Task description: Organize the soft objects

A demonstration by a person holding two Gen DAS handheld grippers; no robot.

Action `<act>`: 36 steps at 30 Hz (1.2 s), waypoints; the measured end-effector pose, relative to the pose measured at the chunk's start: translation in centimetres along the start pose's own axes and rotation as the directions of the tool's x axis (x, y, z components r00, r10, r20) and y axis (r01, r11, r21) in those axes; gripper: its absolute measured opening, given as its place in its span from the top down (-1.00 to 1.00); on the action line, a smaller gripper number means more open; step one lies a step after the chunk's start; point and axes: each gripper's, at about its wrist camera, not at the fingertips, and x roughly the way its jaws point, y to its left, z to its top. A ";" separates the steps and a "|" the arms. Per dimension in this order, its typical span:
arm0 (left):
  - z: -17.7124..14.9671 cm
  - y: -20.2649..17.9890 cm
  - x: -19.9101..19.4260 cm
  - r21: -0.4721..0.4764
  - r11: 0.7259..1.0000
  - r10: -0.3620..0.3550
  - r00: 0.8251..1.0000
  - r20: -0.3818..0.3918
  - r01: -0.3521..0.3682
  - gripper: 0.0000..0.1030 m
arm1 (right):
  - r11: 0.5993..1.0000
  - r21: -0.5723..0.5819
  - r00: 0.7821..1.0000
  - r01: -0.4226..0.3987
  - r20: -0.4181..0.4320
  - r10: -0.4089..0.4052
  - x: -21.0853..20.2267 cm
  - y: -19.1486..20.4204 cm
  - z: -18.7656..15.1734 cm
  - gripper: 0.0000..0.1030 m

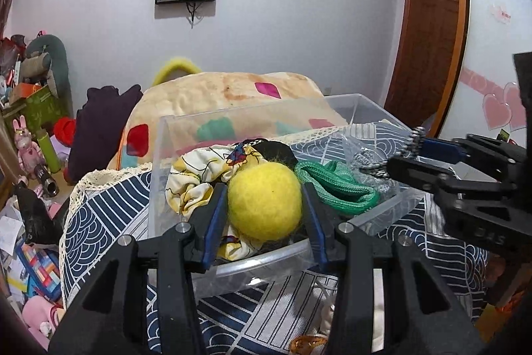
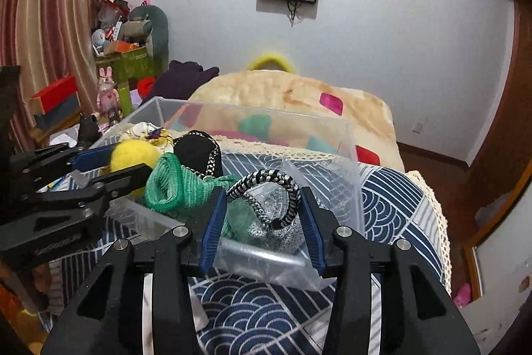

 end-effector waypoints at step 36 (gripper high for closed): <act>-3.5 0.0 -6.9 0.034 0.999 0.027 0.999 0.019 -0.028 -0.24 | 0.973 -0.044 0.971 -0.228 -0.087 0.223 -0.9 5.3 -5.9 0.81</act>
